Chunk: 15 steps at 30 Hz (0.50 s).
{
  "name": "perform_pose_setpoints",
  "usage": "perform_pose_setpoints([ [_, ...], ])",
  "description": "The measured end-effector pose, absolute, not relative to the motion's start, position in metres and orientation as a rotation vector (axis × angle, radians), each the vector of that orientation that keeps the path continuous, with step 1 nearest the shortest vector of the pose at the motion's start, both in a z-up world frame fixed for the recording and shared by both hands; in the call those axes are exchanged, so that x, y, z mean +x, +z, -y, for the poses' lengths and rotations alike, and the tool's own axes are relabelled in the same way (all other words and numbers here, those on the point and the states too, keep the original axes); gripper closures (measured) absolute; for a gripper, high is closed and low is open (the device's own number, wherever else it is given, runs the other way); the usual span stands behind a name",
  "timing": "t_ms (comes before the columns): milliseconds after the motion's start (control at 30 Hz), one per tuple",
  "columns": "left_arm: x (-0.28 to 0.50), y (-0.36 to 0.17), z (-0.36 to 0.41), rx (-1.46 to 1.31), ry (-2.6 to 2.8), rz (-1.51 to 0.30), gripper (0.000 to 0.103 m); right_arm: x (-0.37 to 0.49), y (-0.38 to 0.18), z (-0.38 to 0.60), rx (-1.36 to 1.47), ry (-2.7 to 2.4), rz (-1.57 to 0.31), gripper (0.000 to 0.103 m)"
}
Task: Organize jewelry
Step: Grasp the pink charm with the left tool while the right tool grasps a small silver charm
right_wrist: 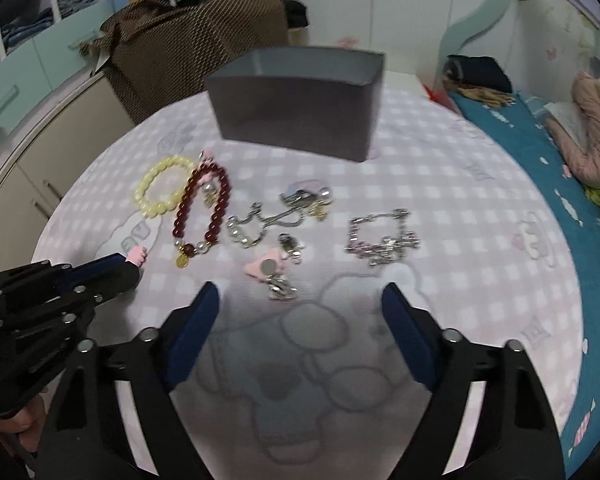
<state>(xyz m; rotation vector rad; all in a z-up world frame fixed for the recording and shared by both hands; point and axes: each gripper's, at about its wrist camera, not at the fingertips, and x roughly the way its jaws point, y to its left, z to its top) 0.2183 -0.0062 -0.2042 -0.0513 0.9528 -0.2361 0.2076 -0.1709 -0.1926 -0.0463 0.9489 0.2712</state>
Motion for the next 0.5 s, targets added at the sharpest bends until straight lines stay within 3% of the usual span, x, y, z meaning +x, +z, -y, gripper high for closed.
perform_pose_setpoints([
  [100, 0.215, -0.204, 0.003, -0.055, -0.238, -0.955, 0.091, 0.209, -0.195, 0.162, -0.086, 0.282, -0.937, 0.044],
  [267, 0.213, -0.2, 0.002, -0.063, -0.249, -0.953, 0.091, 0.208, -0.196, 0.157, -0.141, 0.28, -0.91, 0.09],
  [500, 0.216, -0.187, 0.003, -0.066, -0.263, -0.927, 0.091, 0.206, -0.192, 0.166, -0.091, 0.311, -0.908, 0.09],
])
